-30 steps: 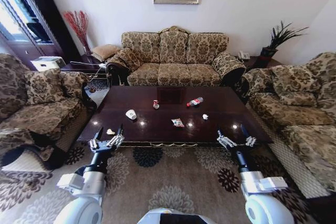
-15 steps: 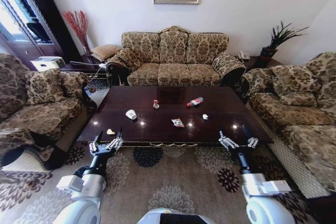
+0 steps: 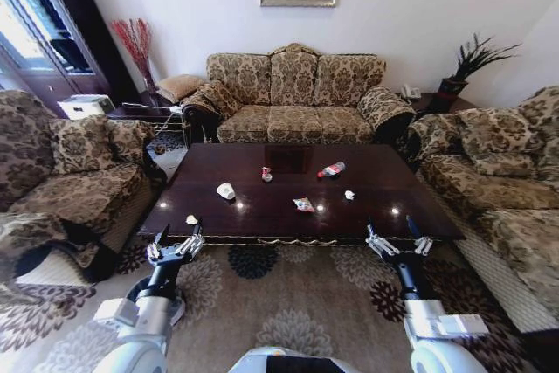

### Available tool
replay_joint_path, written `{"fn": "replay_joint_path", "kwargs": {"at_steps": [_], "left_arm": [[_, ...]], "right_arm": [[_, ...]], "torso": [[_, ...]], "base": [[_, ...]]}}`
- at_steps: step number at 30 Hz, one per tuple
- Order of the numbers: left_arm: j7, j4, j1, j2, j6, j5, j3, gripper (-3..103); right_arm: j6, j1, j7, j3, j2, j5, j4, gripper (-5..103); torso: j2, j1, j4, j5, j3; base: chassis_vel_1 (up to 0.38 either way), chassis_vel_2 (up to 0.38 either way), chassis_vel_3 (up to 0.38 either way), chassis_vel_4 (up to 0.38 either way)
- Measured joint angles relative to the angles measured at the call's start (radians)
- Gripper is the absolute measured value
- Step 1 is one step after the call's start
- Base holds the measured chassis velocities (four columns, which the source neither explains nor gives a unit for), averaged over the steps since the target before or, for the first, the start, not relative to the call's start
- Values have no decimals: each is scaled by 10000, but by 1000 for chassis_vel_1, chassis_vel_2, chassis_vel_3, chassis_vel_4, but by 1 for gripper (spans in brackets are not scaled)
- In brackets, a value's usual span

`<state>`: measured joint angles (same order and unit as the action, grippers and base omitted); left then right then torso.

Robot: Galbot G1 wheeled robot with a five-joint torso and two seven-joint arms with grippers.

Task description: Move to the front of the table and place the trash on the table into the trash bin.

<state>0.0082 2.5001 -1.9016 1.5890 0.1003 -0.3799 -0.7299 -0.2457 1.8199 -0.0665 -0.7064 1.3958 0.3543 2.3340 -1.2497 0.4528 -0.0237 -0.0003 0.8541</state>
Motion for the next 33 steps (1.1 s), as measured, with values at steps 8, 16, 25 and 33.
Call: {"fn": "replay_joint_path", "kwargs": {"at_steps": [8,16,25,33], "left_arm": [[-128,-234,121,200,46,475,529,93],[-831,-1456,281,128,372,800,324,93],[-866,-4328,309,-2022,1531,-809,-173,97],[418,-8288,1186,-3265,960,-140,122,95]], "right_arm": [[-265,-92,-141,-94,-120,448,-147,100],[-464,-362,-308,42,-82,410,-239,100],[263,-78,-14,-479,-584,376,10,100],[-461,-379,-285,-11,-139,599,-665,100]], "torso": [[0,0,0,3,0],[0,0,-1,-9,0],[0,1,0,8,1],[1,0,0,-6,1]], "base": [[319,311,-315,-310],[262,245,-255,-258],[1,-10,-5,-6],[-11,-14,8,14]]}}
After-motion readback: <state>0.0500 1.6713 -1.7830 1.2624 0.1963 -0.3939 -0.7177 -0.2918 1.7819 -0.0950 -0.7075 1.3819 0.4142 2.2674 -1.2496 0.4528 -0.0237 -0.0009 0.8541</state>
